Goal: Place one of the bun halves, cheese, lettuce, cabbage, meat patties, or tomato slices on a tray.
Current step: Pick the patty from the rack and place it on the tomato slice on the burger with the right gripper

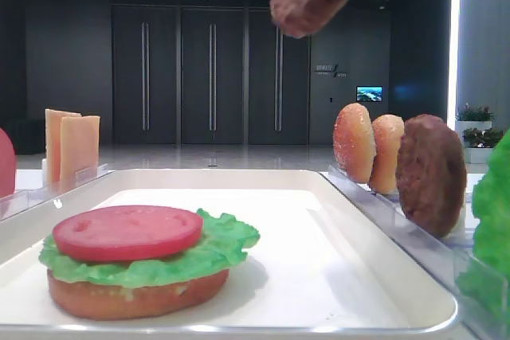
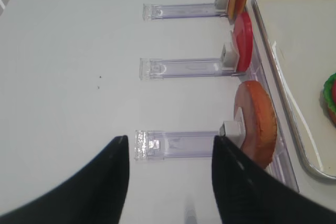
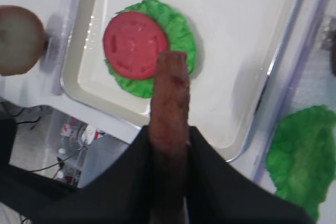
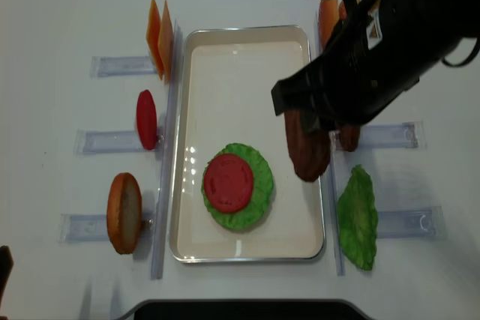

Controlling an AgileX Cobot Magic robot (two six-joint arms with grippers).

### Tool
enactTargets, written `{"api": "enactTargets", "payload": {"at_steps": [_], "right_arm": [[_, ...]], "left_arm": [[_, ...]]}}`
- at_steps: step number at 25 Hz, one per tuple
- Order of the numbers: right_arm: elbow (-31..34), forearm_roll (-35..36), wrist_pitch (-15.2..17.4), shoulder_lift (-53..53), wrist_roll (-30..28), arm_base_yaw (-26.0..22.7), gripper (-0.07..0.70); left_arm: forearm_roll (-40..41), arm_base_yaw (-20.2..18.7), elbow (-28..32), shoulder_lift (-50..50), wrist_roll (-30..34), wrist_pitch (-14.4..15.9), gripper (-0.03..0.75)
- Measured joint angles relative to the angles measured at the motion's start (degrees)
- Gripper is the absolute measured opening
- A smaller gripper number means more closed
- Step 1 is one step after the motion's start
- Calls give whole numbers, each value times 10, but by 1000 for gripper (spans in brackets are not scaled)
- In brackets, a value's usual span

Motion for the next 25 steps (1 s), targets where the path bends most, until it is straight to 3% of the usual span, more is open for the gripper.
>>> {"api": "enactTargets", "payload": {"at_steps": [3,6,9,11,14,19,22,25], "right_arm": [[70,71,-59,-34,-42,0,116],[122,183,-117,-42,-125,0,116],[152,344,-172,-33,-277,0,116],[158,442,-188,-17,-369,0,116],[159,575,-193,27,-503,-7,116],[159,772,-133,133,-695,-16,115],[159,842,-103,187,-762,-17,115],[159,868,-94,228,-797,-17,115]], "left_arm": [[0,0,0,0,0,0,391],[0,0,0,0,0,0,391],[0,0,0,0,0,0,391],[0,0,0,0,0,0,391],[0,0,0,0,0,0,391],[0,0,0,0,0,0,391],[0,0,0,0,0,0,391],[0,0,0,0,0,0,391]]}}
